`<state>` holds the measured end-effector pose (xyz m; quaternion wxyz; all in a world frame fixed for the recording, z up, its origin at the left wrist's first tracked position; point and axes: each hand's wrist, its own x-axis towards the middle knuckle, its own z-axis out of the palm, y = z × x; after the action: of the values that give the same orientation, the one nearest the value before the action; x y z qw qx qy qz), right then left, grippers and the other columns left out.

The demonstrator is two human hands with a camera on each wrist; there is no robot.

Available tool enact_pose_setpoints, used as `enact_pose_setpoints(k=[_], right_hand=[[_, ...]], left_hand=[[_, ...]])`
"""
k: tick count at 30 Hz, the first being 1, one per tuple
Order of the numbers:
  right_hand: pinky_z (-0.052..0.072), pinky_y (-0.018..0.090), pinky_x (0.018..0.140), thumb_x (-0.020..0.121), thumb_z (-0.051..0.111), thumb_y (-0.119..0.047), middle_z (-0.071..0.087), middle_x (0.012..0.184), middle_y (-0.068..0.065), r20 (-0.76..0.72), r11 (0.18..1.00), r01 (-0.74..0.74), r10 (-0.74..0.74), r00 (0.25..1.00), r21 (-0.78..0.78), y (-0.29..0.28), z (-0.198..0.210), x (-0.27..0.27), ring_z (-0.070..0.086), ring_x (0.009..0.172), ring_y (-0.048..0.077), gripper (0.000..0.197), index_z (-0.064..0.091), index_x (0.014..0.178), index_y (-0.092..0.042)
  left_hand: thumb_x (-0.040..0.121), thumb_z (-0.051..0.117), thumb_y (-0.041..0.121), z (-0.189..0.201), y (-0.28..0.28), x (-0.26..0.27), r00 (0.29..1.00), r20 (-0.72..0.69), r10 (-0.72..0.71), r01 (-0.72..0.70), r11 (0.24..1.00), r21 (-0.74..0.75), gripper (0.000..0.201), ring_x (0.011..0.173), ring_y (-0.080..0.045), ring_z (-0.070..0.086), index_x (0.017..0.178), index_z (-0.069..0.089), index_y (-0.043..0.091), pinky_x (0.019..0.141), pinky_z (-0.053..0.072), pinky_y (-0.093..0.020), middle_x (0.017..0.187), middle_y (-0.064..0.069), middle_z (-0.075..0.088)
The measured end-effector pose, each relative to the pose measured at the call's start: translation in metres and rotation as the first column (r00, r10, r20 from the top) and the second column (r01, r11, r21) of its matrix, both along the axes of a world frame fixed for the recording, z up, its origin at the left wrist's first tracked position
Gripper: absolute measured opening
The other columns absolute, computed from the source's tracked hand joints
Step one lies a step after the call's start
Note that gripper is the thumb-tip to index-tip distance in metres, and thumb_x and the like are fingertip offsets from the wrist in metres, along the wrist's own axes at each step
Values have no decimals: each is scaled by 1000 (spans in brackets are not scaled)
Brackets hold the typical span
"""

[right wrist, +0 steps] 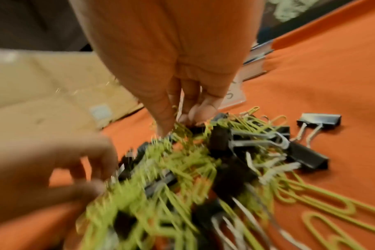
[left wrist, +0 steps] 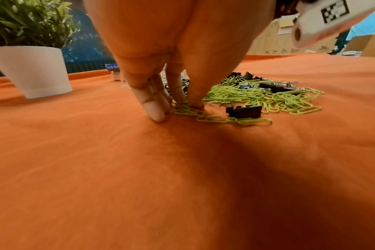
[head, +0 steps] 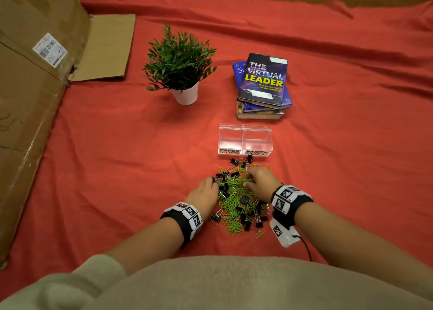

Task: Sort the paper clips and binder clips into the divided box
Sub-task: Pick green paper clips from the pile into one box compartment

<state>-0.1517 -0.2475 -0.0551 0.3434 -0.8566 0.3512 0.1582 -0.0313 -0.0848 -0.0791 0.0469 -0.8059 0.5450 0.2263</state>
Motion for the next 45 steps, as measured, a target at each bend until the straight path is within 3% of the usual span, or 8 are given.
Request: enact_pose_setpoints(k=[4,9,12,17,29,34,40,45], right_hand=[[53,27,69,85,66,-24,66,94,3,49,938,165,-188,981,303,-17,23,3,62,77,16,13,59,92,-16],[57,41,79,84,65,-9,62,81,7,37,689,291,-419,907,663,-48,47,34,60,66,18,5,60,85,-8],[57,32,64,86,64,-6,61,80,9,66,701,324,-467,882,635,-60,54,62,58,60,17,8,56,83,-8],[57,45,75,88,61,-9,61,82,11,58,785,362,-448,892,502,-63,55,93,59,64,24,15,55,74,-7],[47,28,58,91,58,-27,73,98,8,-102,970,29,-5,995,239,-39,49,69,57,64,14,19,55,75,-17],[51,36,77,93,54,-31,71,97,5,-123,978,0,27,992,210,-33,44,46,59,76,17,21,52,76,-18],[53,43,82,95,51,-24,63,87,12,-1,920,147,-158,987,364,-38,48,28,62,73,20,18,56,86,-9],[54,41,75,96,49,-22,65,87,8,77,897,222,-270,960,383,-54,58,49,59,74,21,17,57,89,-9]], left_hand=[[95,46,8,-1,-3,3,999,-34,-10,11,999,31,23,115,-31,45,117,44,5,87,47,-43,122,-13,45],[95,48,15,2,-3,8,976,-215,45,-47,999,-5,14,105,-30,52,106,48,7,86,44,-41,113,-13,55],[93,52,15,6,0,10,930,-332,157,-172,985,-14,9,93,-28,56,89,45,15,77,42,-34,98,-10,59],[91,56,16,15,4,15,848,-464,255,-282,959,13,13,73,-20,51,84,45,19,68,42,-30,81,-2,57],[90,60,17,70,-56,55,854,-476,212,-291,952,-97,10,71,-11,51,86,51,16,61,41,-23,79,3,57],[89,59,12,75,-110,70,876,-422,233,-349,911,-219,11,79,-23,57,84,50,14,71,46,-33,86,-8,62],[91,58,17,56,-134,67,956,-253,148,-185,974,-131,15,100,-30,58,102,56,7,82,47,-36,109,-13,62],[89,61,22,47,-110,59,960,-247,132,-198,943,-266,21,106,-20,52,107,57,12,95,45,-32,114,-5,56]])
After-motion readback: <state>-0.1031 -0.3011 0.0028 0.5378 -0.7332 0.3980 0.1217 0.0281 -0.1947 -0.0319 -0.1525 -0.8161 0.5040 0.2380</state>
